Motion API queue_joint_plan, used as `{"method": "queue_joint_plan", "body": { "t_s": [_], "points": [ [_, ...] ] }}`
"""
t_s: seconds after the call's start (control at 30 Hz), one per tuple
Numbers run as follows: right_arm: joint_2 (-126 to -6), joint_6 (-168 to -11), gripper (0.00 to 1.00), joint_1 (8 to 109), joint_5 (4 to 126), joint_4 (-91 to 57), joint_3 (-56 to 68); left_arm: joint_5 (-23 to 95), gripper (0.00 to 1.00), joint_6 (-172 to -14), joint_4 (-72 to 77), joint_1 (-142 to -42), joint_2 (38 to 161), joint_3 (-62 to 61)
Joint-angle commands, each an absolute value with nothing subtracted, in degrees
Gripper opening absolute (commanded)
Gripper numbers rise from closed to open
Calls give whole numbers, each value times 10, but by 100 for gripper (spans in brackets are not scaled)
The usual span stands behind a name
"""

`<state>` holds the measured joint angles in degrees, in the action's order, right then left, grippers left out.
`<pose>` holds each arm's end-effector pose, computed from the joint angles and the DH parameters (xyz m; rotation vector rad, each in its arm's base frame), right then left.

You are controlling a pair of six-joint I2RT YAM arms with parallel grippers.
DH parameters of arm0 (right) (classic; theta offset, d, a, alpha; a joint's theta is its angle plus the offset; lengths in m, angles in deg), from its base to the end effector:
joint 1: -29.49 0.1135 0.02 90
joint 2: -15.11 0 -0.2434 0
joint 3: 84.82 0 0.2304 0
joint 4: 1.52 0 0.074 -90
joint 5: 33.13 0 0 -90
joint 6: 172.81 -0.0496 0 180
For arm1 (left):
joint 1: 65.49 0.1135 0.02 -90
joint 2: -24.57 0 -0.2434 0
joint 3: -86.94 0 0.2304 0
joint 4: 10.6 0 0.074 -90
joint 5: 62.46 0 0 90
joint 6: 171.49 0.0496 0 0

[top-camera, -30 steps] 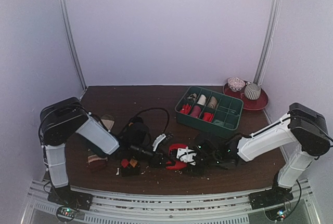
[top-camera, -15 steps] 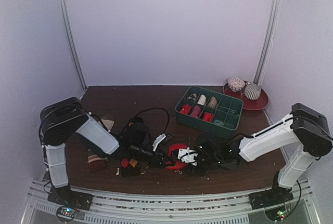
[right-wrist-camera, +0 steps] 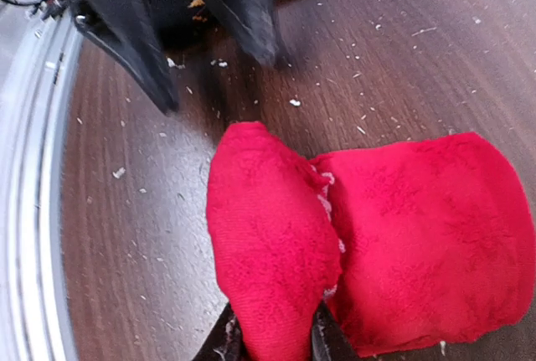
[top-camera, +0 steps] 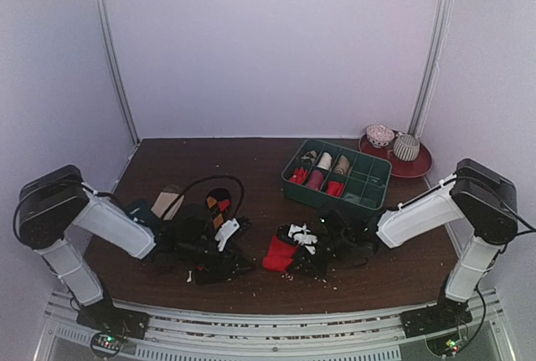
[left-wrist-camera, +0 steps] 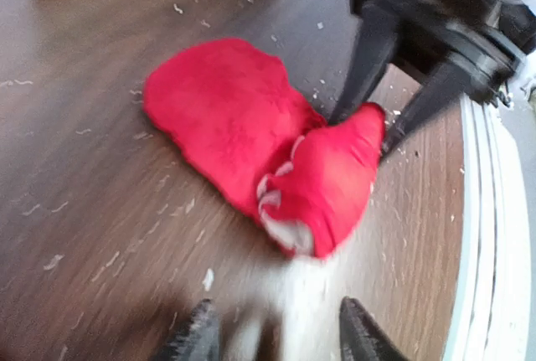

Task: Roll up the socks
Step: Roll a pair of socks at the center of the board.

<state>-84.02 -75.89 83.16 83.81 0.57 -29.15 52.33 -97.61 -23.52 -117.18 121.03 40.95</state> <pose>0.1683 0.2667 0.1172 -1.4183 1.9187 0.9468 0.1625 -0.2392 0.1051 0.9742 2.1917 -1.0902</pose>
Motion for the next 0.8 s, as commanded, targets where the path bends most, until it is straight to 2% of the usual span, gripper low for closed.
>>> {"method": "queue_joint_plan", "body": {
  "t_s": [0.0,0.23,0.77],
  "points": [
    [-917,-801,23,811,968,-174,-239,439,52,-866,-392,-1194,1116,473],
    [-981,-859,23,775,1058,-239,-201,452,57,-814,-504,-1212,1169,480],
    [-1019,-836,23,760,1068,-291,-169,480,56,-823,-563,-1230,1314,441]
  ]
}}
